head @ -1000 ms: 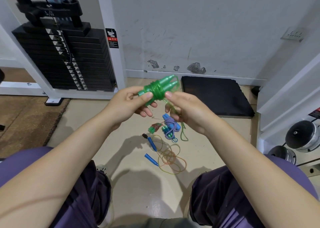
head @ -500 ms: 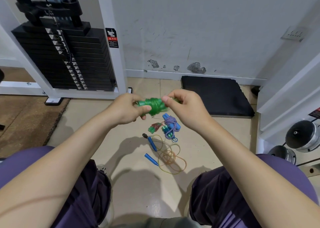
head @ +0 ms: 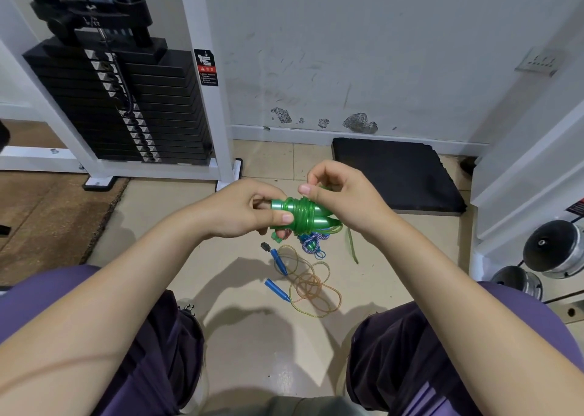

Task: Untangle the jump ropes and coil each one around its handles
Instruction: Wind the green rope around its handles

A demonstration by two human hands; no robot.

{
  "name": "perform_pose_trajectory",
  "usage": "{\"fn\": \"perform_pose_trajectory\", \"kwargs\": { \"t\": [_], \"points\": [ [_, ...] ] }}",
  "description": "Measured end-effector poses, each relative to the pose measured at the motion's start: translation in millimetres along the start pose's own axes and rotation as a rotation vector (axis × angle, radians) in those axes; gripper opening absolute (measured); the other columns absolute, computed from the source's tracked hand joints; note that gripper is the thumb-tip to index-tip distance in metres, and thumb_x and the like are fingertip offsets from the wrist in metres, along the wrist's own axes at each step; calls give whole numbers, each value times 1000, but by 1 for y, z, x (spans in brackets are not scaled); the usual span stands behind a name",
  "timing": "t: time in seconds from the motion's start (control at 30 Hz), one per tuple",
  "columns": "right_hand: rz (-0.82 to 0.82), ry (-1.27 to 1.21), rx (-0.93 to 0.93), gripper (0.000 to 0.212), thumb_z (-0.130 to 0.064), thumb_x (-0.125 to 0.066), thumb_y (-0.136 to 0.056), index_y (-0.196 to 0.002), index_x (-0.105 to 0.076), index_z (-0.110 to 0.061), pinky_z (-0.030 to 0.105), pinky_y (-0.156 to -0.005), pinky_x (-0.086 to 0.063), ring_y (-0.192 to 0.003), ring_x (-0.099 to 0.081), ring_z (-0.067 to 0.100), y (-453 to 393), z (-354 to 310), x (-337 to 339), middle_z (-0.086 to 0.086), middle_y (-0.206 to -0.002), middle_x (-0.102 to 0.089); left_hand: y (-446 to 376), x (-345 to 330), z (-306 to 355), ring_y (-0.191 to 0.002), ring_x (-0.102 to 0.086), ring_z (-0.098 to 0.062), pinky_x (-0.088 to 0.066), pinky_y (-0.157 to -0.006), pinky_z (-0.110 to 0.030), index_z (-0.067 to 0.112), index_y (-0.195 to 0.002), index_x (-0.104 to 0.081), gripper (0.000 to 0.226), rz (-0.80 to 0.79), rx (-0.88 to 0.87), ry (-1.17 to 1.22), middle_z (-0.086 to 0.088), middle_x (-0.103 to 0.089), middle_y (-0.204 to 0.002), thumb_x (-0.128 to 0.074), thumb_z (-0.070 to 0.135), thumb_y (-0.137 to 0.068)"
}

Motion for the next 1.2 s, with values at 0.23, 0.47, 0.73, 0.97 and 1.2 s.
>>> {"fn": "perform_pose_trajectory", "kwargs": {
  "t": [0.23,0.47,0.73,0.97,1.2],
  "points": [
    [30,-227,-147,22,-36,-59,-95,-99,-68,-17,25,-52,-40,-57,-51,13,3,8,-2,2,-79,-60,-3,12,-3,-64,-58,-15,-50,-65,-29,2,-104,-68,22,139,0,164,-11,-74,-81,-63,22,-95],
    [-68,-384,-246,34,-34,-61,-94,-109,-64,-5,19,-45,-25,-47,-32,10,7,14,-13,-3,-62,-45,-1,40,-10,-53,-54,-14,-45,-57,-26,9,-104,-68,21,400,21,368,-6,-72,-80,-56,25,-100],
    [-58,41,-144,23,-21,-56,-98,-82,-66,-8,11,-42,-32,-40,-33,1,10,5,-17,-2,-56,-43,3,53,-31,-46,-53,-11,-40,-47,-20,11,-98,-67,18,639,165,476,1,-71,-69,-57,26,-99],
    [-20,597,172,28,-32,-55,-98,-81,-65,-13,33,-58,-46,-63,-56,18,7,-19,-15,2,-68,-64,-3,41,-35,-46,-48,-15,-35,-43,-17,12,-96,-69,15,540,281,106,-2,-70,-68,-63,26,-96],
    [-30,375,181,14,-24,-61,-95,-82,-63,-19,35,-71,-47,-79,-55,16,2,-7,9,-3,-83,-58,-5,10,-5,-56,-49,-11,-40,-52,-18,18,-86,-69,11,22,118,-106,-10,-74,-78,-67,26,-93]
  ]
}}
Point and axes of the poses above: each hand's wrist, its own y-axis away from the middle knuckle, its own x-axis out of the back of the hand, z = x × y, the point moved 8 cm from there along -y, towards the middle knuckle
